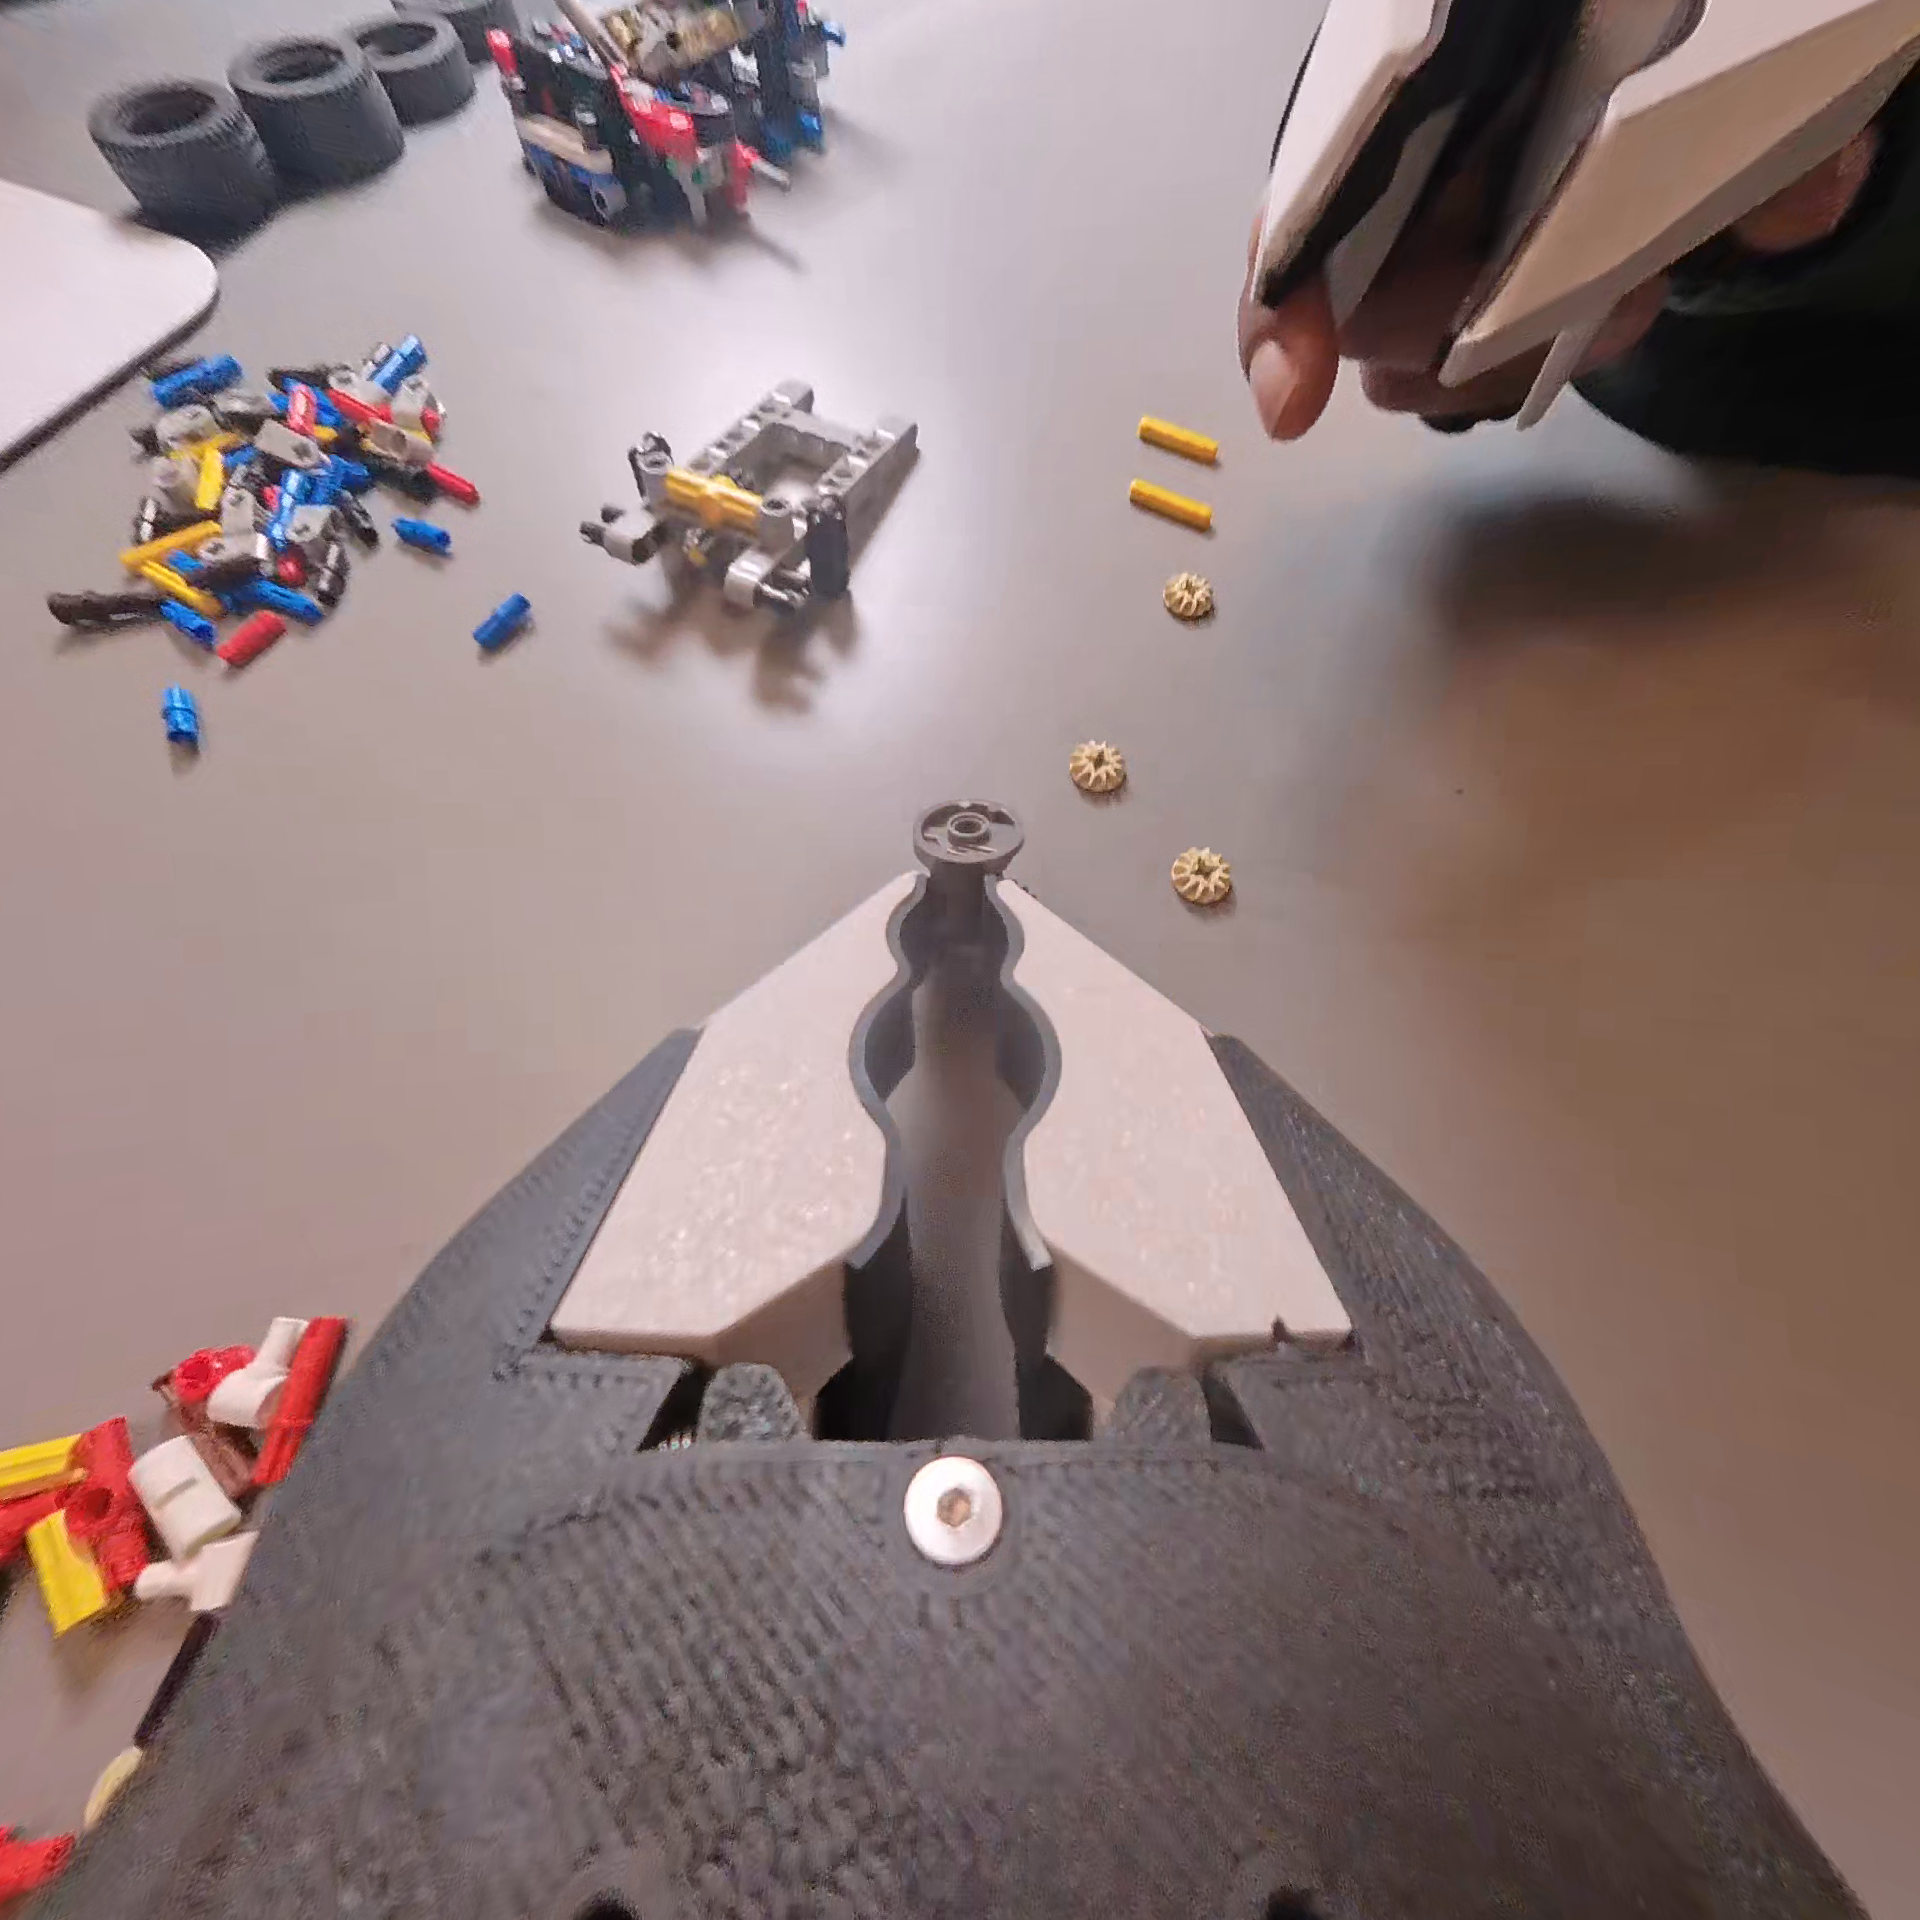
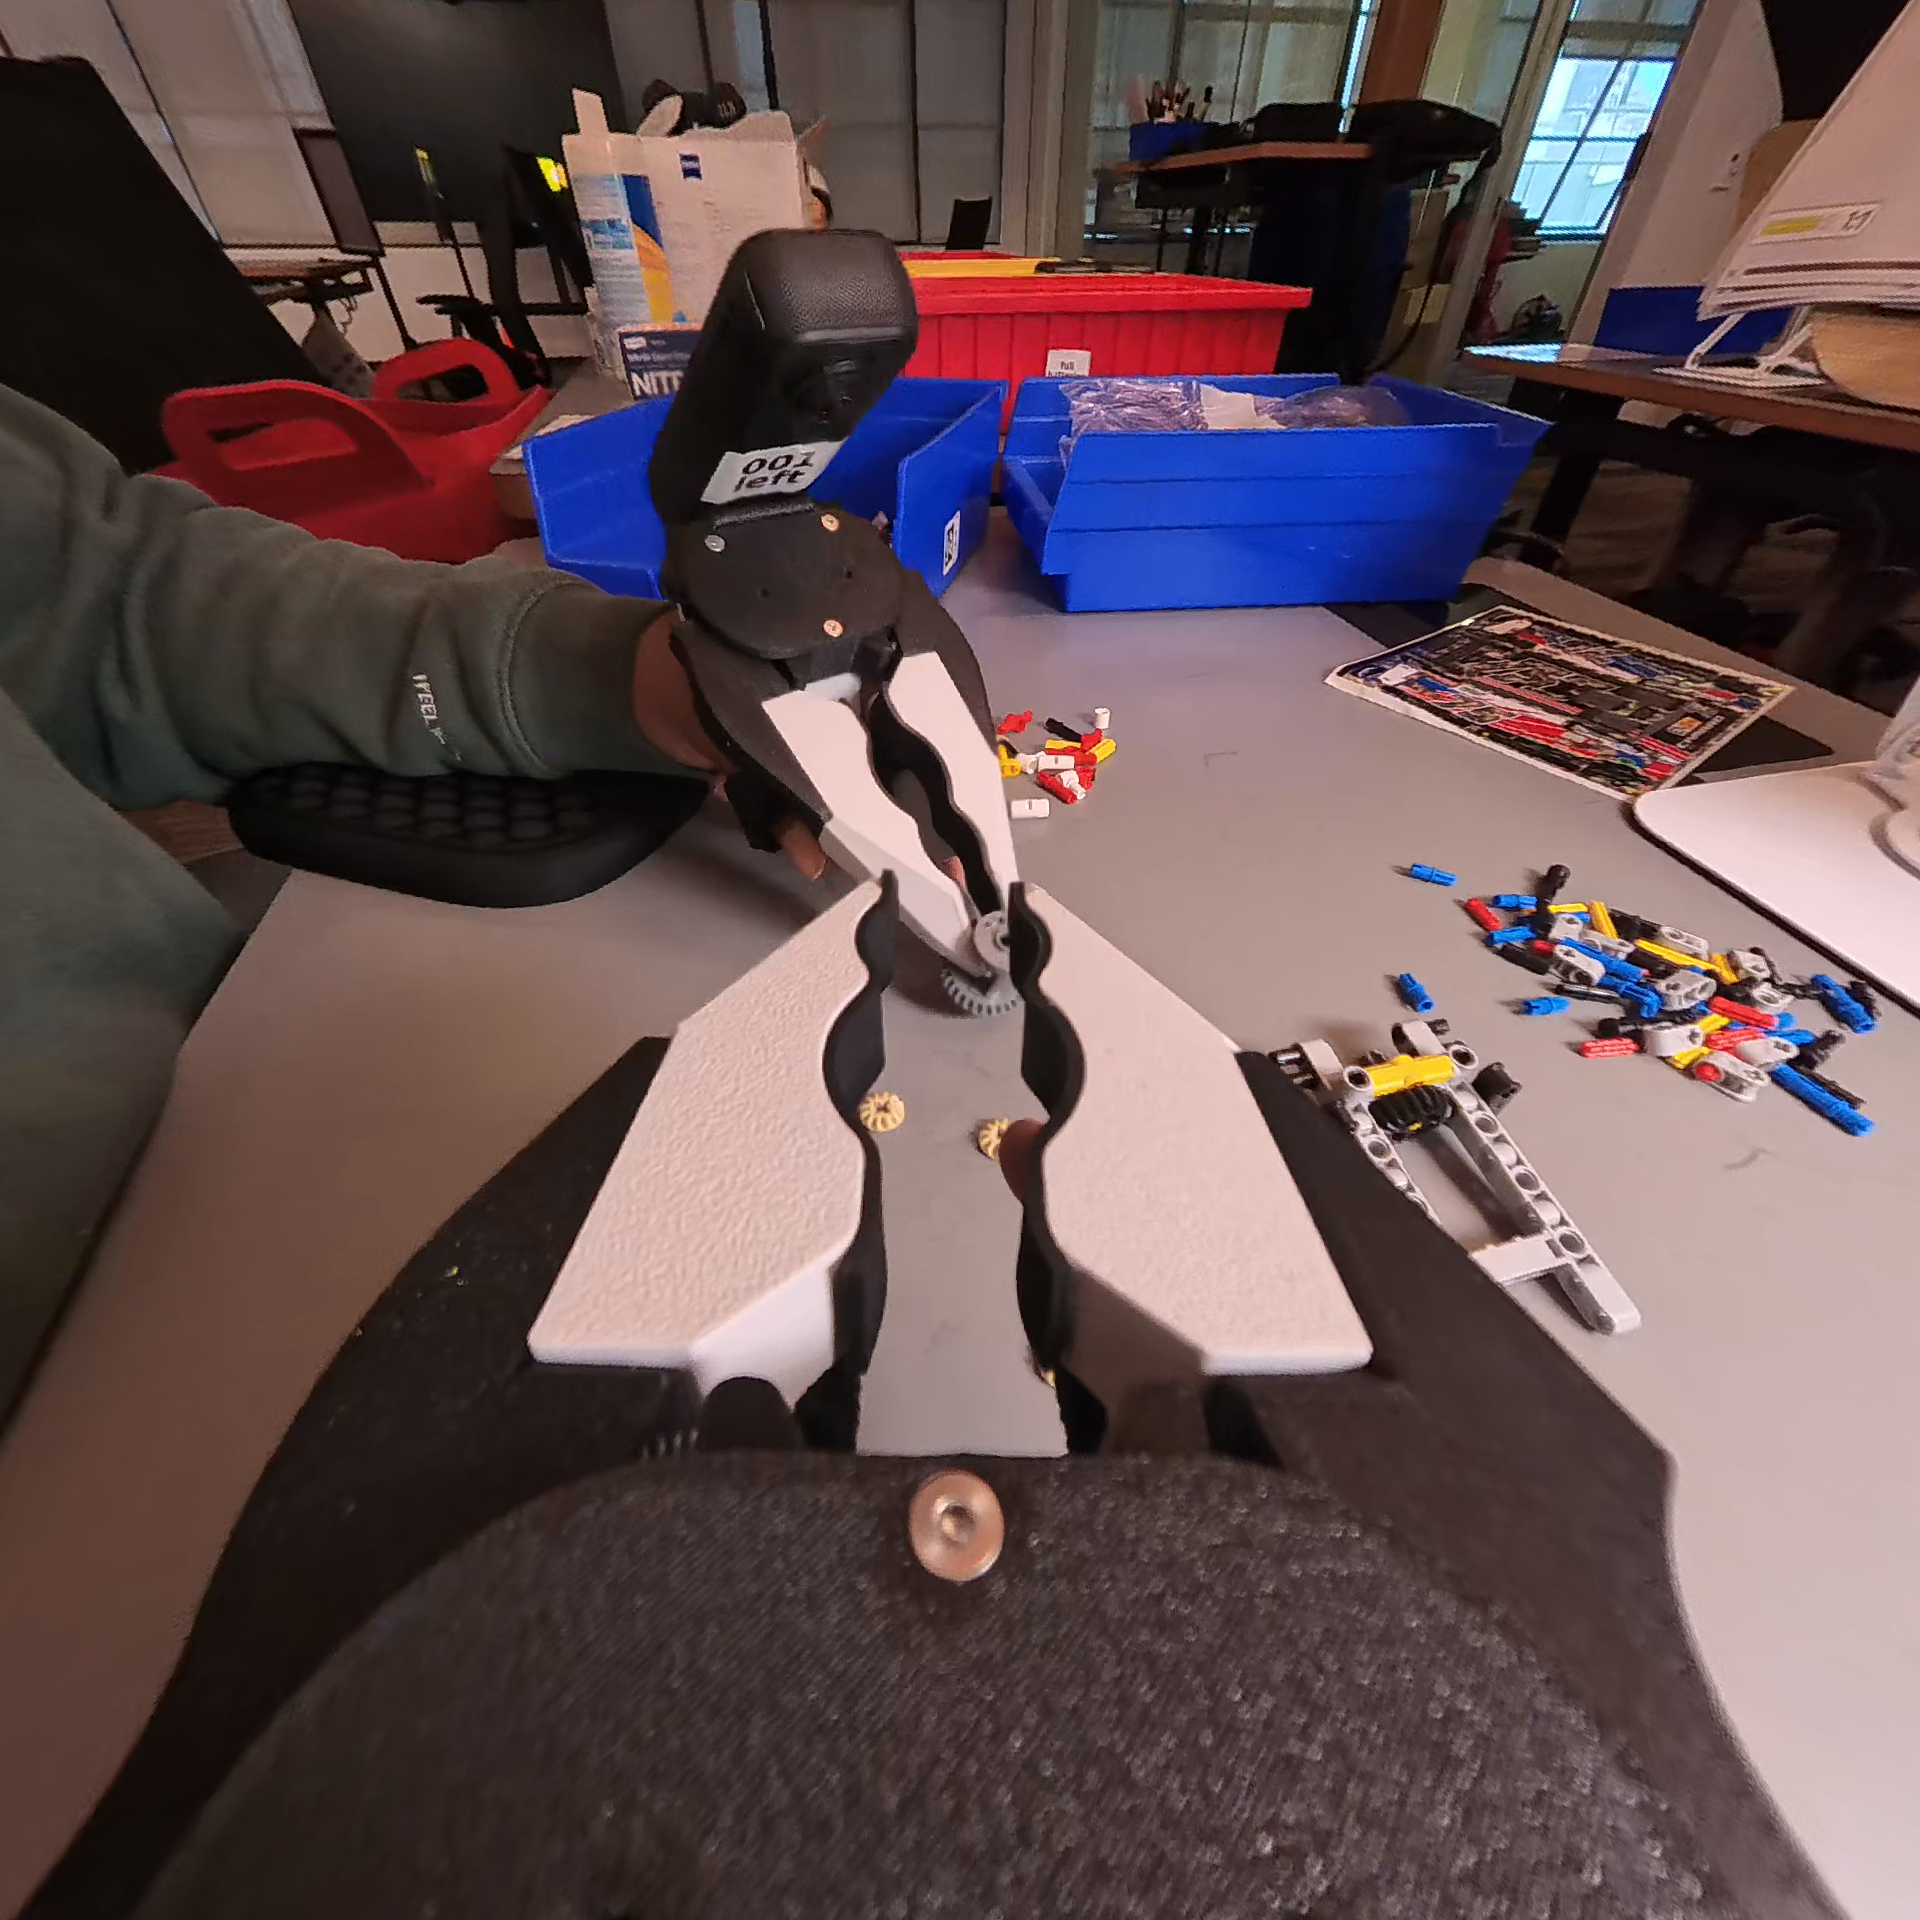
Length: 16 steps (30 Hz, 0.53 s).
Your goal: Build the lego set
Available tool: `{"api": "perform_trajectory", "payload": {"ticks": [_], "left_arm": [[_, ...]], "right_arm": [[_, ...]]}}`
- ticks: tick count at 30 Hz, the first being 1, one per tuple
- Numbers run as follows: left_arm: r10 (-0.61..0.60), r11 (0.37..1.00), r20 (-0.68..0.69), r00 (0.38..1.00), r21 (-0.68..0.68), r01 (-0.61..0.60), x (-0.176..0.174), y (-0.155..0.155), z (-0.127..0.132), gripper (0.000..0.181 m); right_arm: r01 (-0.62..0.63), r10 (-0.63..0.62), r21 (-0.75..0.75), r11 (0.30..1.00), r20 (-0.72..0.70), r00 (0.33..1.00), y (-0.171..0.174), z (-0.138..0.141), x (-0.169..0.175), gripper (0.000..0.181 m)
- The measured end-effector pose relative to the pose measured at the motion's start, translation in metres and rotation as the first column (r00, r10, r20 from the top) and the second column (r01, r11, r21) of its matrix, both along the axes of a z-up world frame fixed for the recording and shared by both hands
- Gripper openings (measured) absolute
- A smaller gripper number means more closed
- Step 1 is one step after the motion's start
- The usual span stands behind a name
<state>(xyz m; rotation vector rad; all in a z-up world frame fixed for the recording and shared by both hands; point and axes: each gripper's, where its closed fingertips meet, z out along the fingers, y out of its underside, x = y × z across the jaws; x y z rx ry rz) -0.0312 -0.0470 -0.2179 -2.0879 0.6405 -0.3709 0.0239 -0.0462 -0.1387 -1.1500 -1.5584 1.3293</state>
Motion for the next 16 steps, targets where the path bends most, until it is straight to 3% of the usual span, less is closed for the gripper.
{"api": "perform_trajectory", "payload": {"ticks": [6, 16], "left_arm": [[-0.040, 0.999, -0.068, 0.997, -0.021, 0.039, 0.0062, -0.0041, -0.0085, 0.007], [-0.040, 0.998, -0.043, 0.998, -0.042, 0.039, 0.0052, -0.0062, -0.0087, 0.016]], "right_arm": [[0.021, -0.021, 0.012, 1.000, 0.015, 1.000, 0.0027, -0.0038, -0.0012, 0.019], [0.053, -0.053, -0.001, 0.999, 0.016, 0.998, 0.0090, -0.0044, -0.0021, 0.018]]}}
